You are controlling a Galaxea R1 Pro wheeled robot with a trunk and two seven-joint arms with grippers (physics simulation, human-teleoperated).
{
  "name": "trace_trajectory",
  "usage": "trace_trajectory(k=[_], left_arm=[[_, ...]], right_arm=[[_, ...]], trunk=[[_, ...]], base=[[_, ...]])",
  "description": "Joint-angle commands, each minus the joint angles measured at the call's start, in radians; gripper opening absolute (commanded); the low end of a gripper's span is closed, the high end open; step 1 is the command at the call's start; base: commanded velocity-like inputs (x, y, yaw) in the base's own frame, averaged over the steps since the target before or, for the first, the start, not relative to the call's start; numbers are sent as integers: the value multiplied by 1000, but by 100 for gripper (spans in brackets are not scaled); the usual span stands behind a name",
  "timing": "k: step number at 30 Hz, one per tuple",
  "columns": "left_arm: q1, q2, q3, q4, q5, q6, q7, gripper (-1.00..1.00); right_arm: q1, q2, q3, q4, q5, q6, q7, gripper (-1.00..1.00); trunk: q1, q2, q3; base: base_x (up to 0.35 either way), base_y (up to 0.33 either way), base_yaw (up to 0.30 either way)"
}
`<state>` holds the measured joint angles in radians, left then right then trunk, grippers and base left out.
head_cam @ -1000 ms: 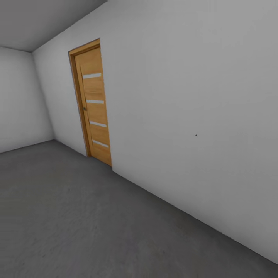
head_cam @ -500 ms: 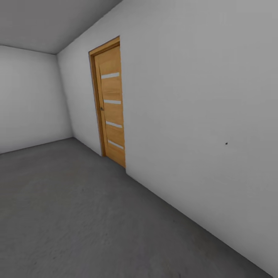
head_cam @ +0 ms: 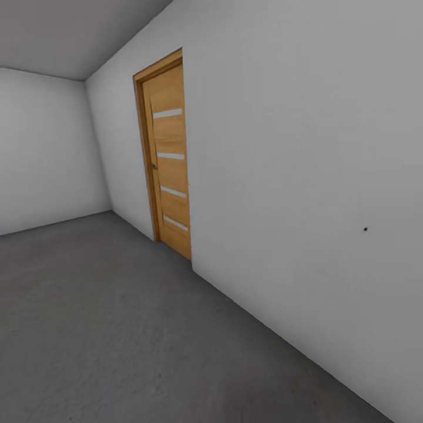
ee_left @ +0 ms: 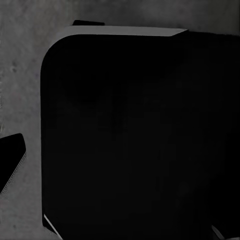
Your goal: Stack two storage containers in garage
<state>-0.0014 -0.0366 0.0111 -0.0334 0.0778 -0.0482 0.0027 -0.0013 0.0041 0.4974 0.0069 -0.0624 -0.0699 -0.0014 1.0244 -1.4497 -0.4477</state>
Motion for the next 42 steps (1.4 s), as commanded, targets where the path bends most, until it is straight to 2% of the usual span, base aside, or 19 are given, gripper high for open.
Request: trace_trajectory(k=[1, 42], left_arm=[[0, 0, 0, 1, 8, -2, 0, 100], [0, 0, 1, 0, 8, -2, 0, 100]], right_arm=[[0, 0, 6, 1, -7, -4, 0, 100], [0, 0, 6, 1, -5, -7, 0, 100]], trunk=[[1, 0, -1], [1, 0, -1]], base=[[322, 0, 0], [315, 0, 263]])
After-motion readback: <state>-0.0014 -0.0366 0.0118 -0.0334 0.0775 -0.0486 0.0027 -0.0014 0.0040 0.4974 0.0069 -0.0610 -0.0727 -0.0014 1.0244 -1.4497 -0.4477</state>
